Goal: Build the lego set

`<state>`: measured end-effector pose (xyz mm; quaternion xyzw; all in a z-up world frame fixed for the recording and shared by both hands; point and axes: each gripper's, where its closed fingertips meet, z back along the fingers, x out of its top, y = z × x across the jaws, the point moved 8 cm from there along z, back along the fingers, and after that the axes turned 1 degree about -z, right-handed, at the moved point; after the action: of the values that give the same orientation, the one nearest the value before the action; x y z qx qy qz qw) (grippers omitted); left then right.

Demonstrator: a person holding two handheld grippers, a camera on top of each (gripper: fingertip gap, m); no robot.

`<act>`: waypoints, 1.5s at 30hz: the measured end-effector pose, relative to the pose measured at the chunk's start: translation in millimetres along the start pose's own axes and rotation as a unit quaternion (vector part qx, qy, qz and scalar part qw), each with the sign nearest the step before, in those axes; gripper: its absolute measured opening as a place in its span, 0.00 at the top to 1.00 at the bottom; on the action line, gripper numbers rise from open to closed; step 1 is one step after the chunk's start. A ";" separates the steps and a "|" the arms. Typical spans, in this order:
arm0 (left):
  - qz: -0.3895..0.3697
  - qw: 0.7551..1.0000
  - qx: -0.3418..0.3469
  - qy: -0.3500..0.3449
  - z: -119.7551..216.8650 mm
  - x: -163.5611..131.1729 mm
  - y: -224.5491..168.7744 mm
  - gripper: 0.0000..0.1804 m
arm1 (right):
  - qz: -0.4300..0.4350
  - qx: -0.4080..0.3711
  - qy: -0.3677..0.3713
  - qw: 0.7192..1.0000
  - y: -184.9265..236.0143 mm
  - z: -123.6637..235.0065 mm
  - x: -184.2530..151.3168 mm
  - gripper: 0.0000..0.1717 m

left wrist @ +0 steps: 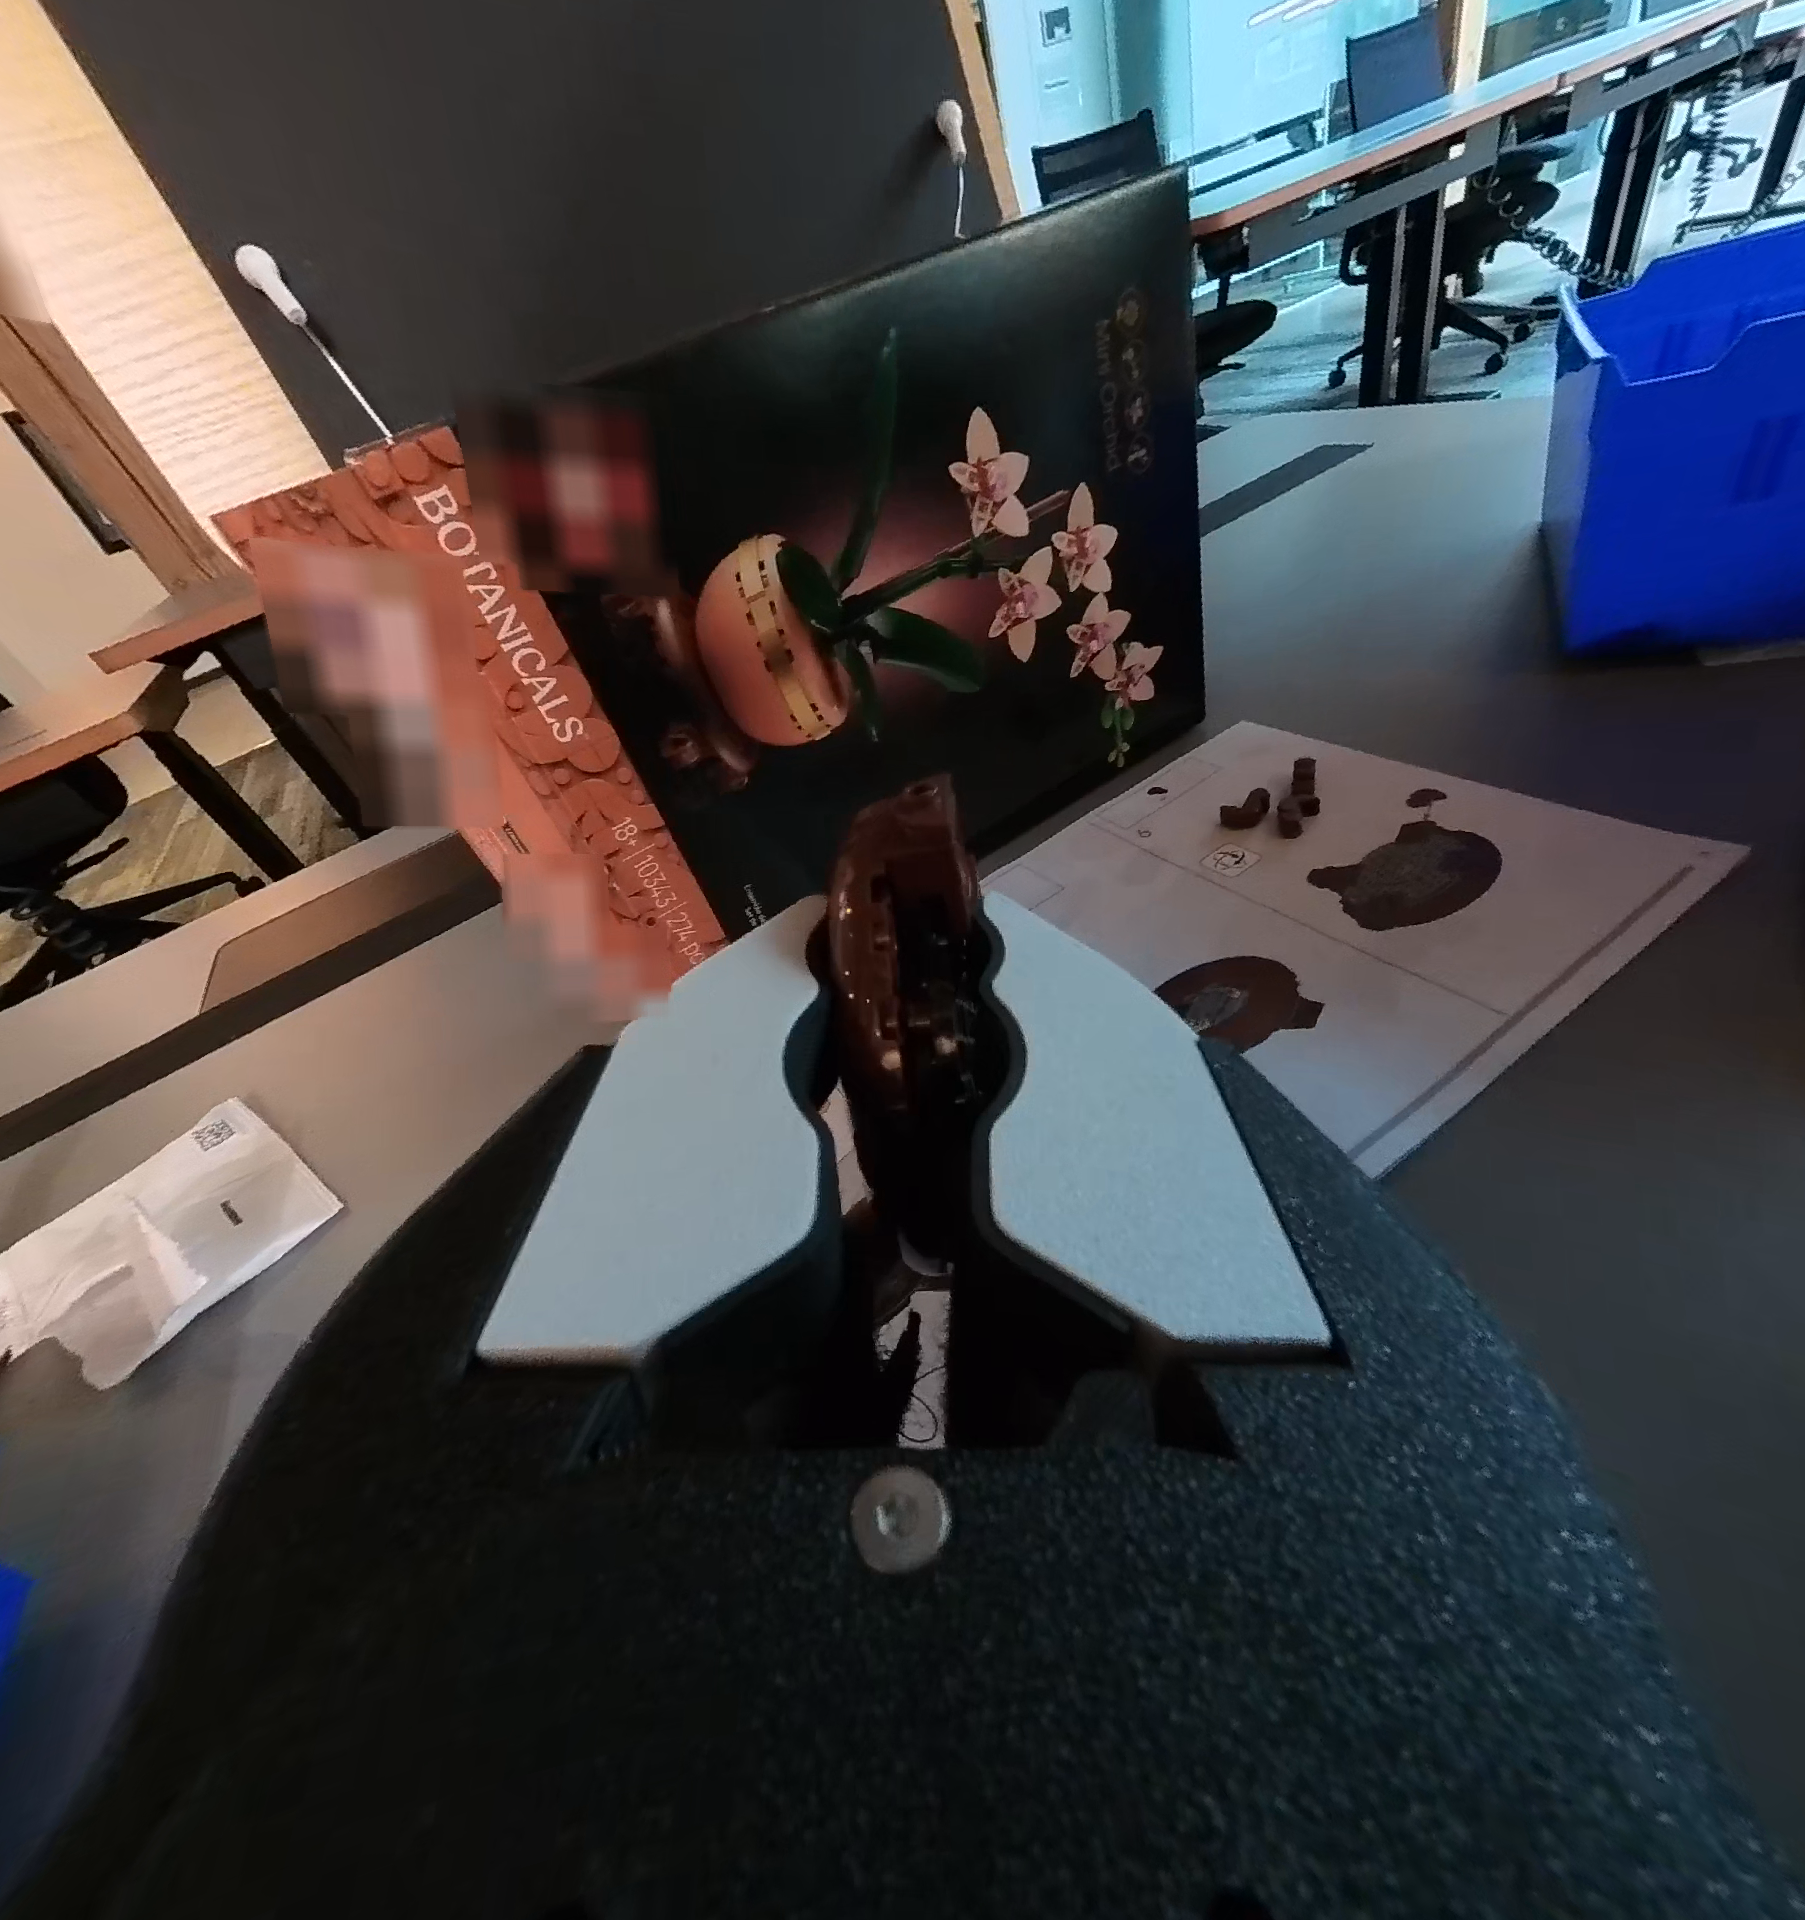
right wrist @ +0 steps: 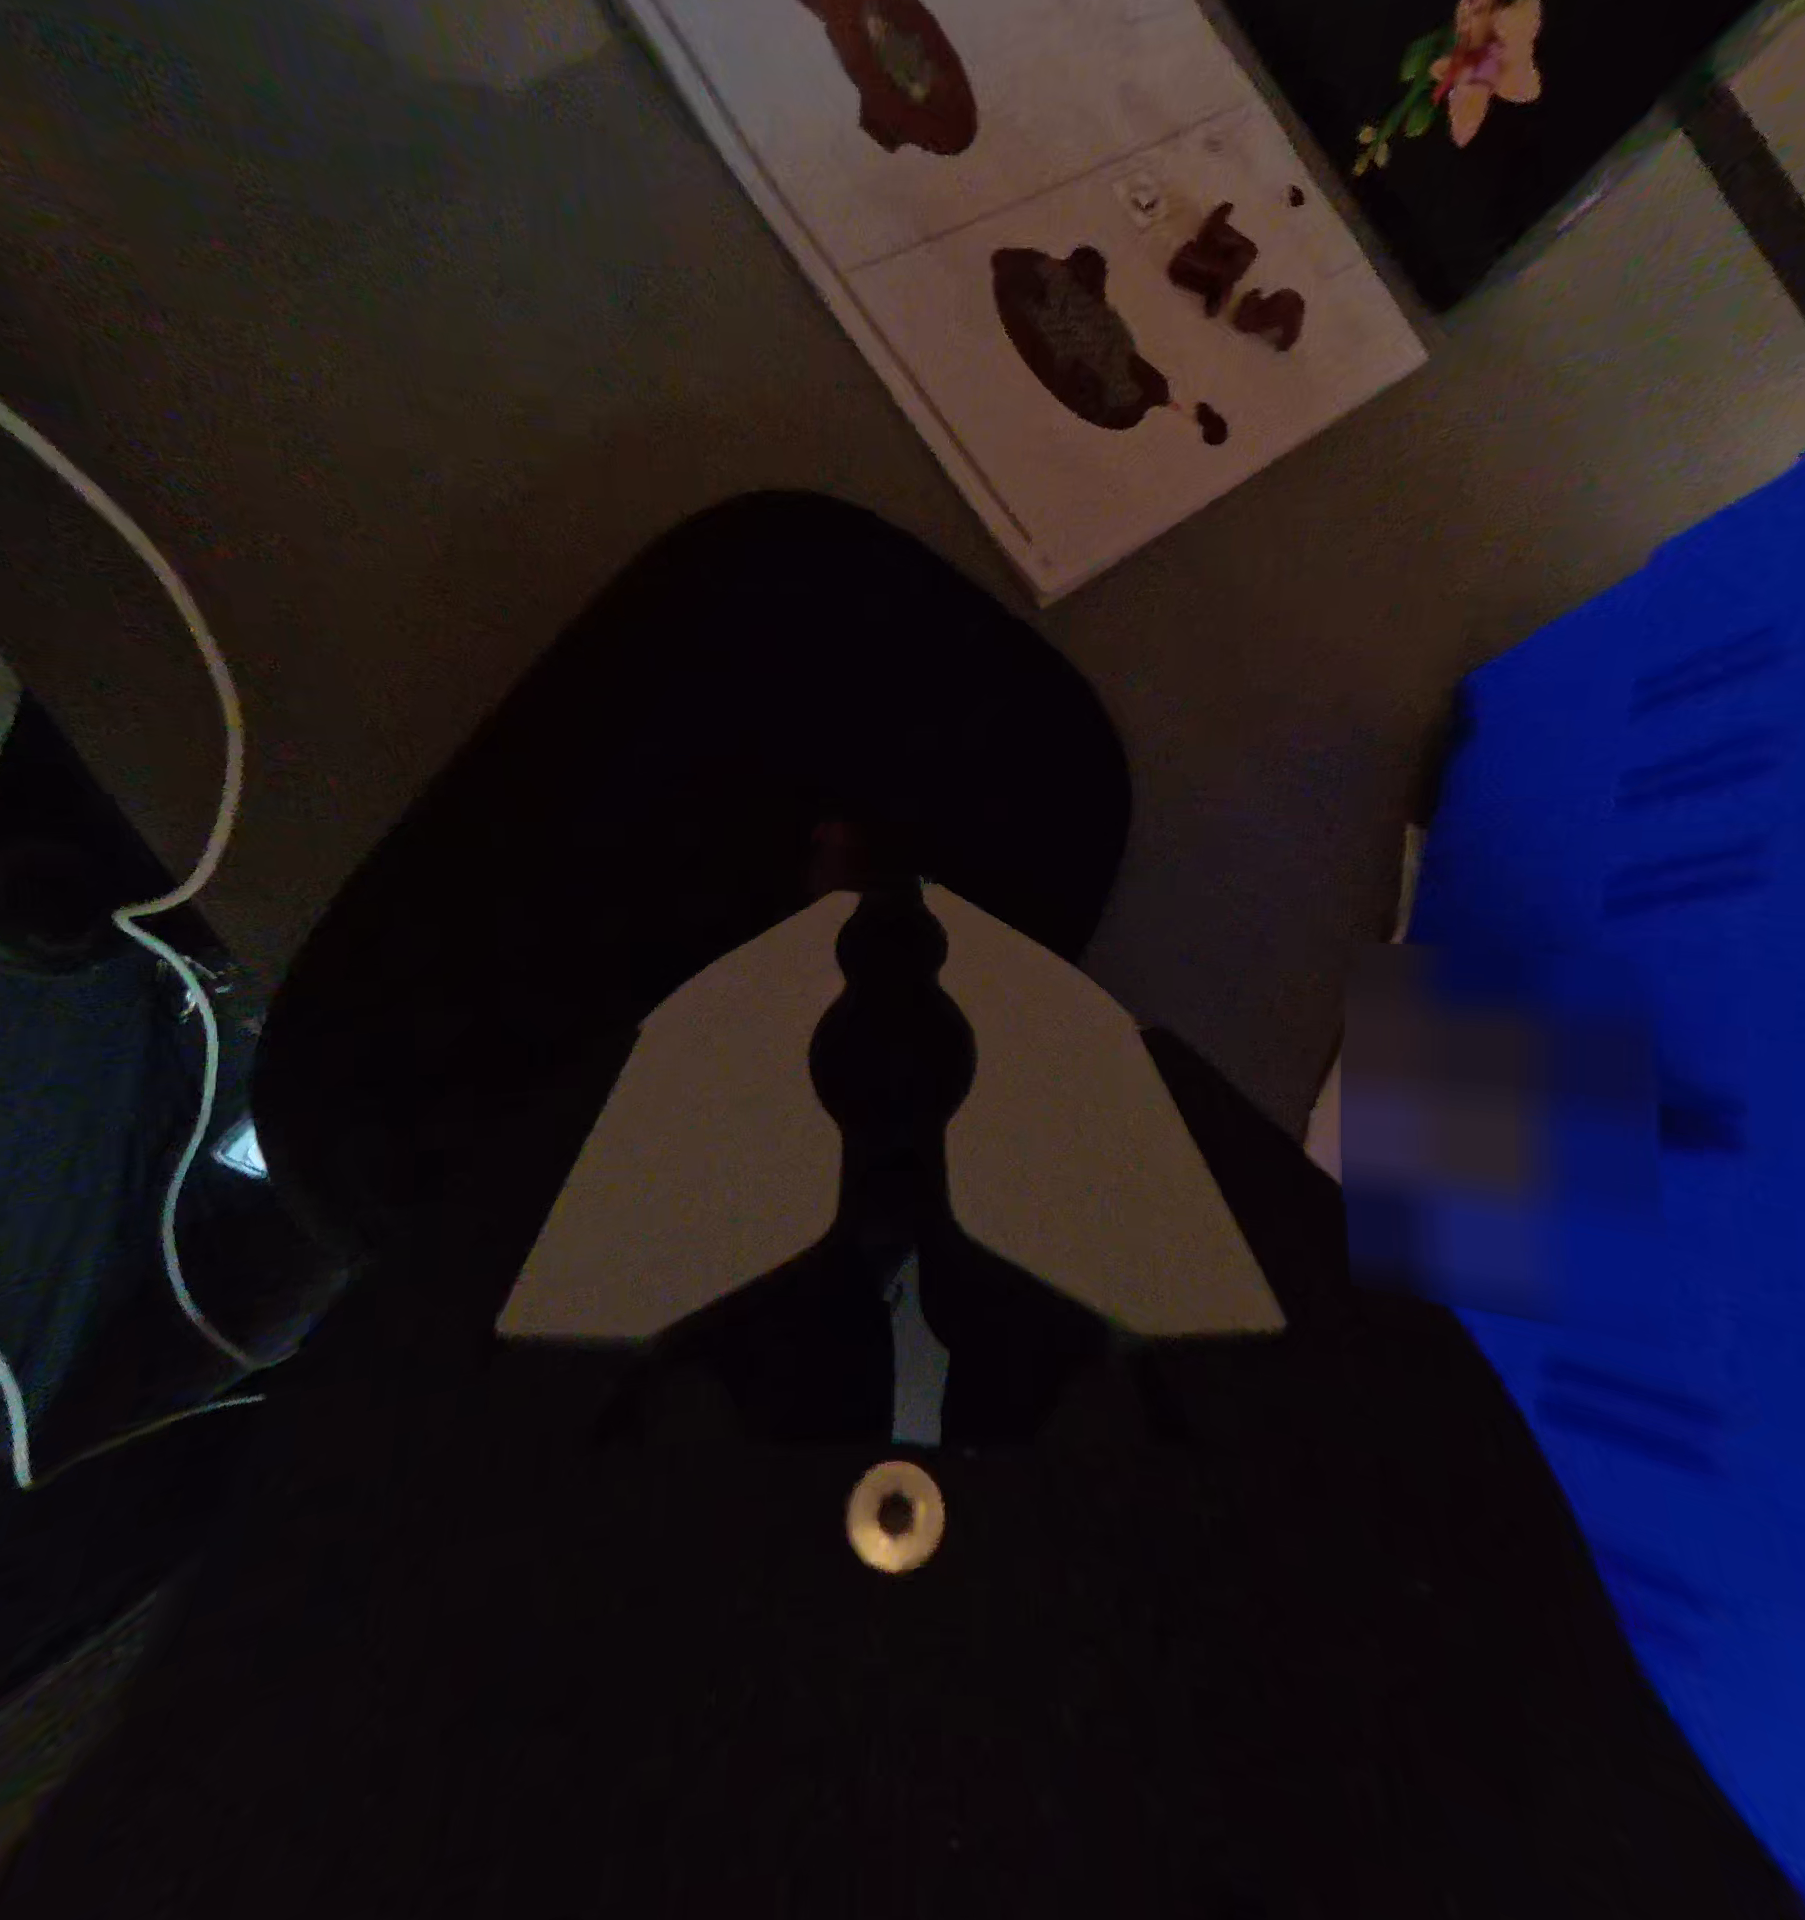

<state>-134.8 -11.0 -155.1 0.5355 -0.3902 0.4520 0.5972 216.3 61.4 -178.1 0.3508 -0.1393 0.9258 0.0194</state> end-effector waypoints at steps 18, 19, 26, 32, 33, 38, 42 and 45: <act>0.027 1.000 -0.015 -0.005 -1.0 -1.2 1.2 0.88 | -0.657 0.067 -0.069 0.748 14.6 -8.6 -13.9 0.91; 0.031 0.999 -0.016 -0.005 -0.8 -1.5 1.7 0.88 | -0.653 0.064 -0.062 0.752 12.1 -11.1 -11.8 0.90; 0.066 0.998 -0.018 -0.012 0.5 -2.8 7.2 0.88 | -0.483 0.045 -0.006 0.874 3.3 -31.1 16.2 0.98; 0.073 0.997 -0.019 -0.014 1.0 -2.9 8.1 0.88 | -0.135 -0.017 0.083 0.987 11.8 -41.6 46.0 0.97; 0.072 0.997 -0.018 -0.014 1.3 -2.9 8.0 0.88 | -0.098 -0.024 0.087 0.991 15.6 -43.3 48.4 0.97; 0.071 0.997 -0.015 -0.016 2.1 -2.5 8.3 0.88 | -0.113 -0.073 0.046 0.990 12.2 -30.8 46.3 0.92; 0.069 0.997 -0.019 -0.017 1.5 -1.9 6.6 0.88 | -0.215 -0.095 0.038 0.971 11.6 -17.0 32.0 0.78; 0.068 0.997 -0.021 -0.017 1.1 -1.8 5.9 0.88 | -0.286 -0.120 0.046 0.950 21.3 -12.9 21.2 0.88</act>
<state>-140.9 -12.2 -154.9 0.5024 -0.4454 0.4741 0.5696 189.2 43.1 -178.7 0.3279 -0.1418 0.8733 0.3312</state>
